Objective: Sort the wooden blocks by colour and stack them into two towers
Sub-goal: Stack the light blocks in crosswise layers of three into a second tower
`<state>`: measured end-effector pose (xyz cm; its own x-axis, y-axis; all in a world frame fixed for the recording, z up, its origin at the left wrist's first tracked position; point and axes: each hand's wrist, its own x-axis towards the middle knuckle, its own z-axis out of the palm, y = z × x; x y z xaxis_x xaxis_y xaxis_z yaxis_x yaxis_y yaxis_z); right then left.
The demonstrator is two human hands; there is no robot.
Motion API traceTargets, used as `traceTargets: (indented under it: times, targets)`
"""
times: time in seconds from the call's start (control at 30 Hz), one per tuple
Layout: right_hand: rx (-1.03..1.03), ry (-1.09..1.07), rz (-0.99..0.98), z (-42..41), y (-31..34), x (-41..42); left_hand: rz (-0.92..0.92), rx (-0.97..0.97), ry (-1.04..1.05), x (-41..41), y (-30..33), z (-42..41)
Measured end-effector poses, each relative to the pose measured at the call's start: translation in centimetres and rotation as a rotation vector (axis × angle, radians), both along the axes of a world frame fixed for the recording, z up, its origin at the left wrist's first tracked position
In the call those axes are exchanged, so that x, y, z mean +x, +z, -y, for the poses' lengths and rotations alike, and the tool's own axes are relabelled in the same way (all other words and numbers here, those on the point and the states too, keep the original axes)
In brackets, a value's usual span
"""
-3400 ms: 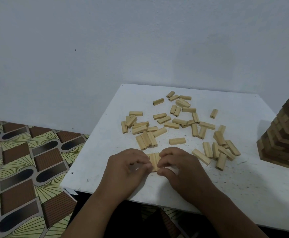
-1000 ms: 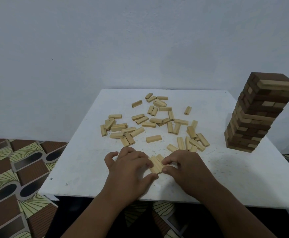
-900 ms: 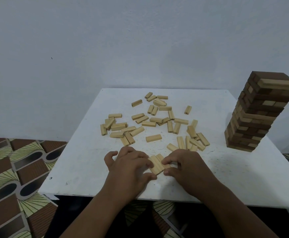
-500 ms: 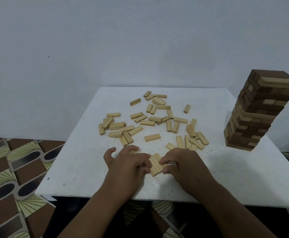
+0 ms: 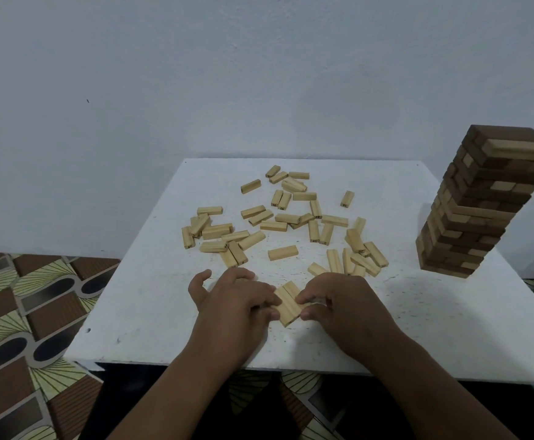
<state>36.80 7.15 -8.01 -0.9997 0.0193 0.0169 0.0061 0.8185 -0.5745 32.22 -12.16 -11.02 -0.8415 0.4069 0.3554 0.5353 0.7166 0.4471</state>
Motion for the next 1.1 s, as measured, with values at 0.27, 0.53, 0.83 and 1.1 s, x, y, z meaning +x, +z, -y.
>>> traceTargets:
  times: [0.27,0.53,0.83,1.1]
  targets:
    - [-0.053,-0.041,-0.009,-0.2,-0.2,-0.1,0.008,0.001,-0.002,0.2,0.1,-0.1]
    - [0.017,0.042,-0.056,0.0,-0.5,0.4,0.002,-0.063,-0.014,0.5,0.5,0.2]
    - [-0.053,0.103,-0.021,-0.7,-0.1,0.8,0.049,-0.131,-0.126,1.0,1.2,0.2]
    - [-0.051,0.168,-0.044,-1.5,-0.2,1.0,0.064,-0.100,-0.158,0.9,1.0,0.3]
